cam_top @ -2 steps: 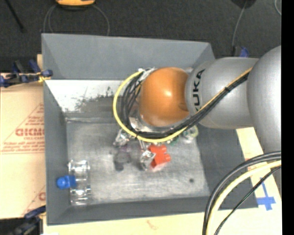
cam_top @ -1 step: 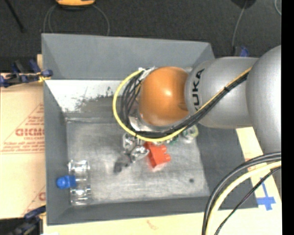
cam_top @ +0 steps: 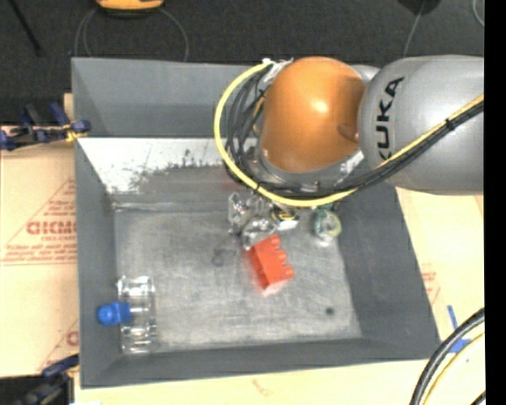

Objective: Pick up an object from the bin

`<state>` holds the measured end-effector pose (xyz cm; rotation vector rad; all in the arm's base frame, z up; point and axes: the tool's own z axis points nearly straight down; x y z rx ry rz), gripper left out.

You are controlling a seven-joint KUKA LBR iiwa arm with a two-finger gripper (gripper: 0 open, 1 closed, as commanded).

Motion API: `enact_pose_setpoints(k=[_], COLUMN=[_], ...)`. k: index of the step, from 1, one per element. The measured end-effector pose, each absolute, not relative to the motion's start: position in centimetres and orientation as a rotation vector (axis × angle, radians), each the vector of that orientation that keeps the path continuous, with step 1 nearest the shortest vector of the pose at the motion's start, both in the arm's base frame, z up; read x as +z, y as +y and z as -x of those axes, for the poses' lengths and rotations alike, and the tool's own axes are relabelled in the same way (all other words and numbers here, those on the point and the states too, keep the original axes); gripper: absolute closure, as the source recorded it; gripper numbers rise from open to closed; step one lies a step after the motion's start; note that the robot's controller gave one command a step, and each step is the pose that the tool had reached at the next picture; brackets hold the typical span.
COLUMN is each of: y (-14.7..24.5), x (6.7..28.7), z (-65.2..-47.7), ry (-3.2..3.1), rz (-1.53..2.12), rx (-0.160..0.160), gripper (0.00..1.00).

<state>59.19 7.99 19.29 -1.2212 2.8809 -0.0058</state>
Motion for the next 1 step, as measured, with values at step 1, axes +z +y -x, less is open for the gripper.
enact_pose_setpoints(k=[1], y=[6.95], x=[30.94], z=[-58.28], ry=[2.859], rz=[1.272], rx=[-0.007], gripper=[1.00])
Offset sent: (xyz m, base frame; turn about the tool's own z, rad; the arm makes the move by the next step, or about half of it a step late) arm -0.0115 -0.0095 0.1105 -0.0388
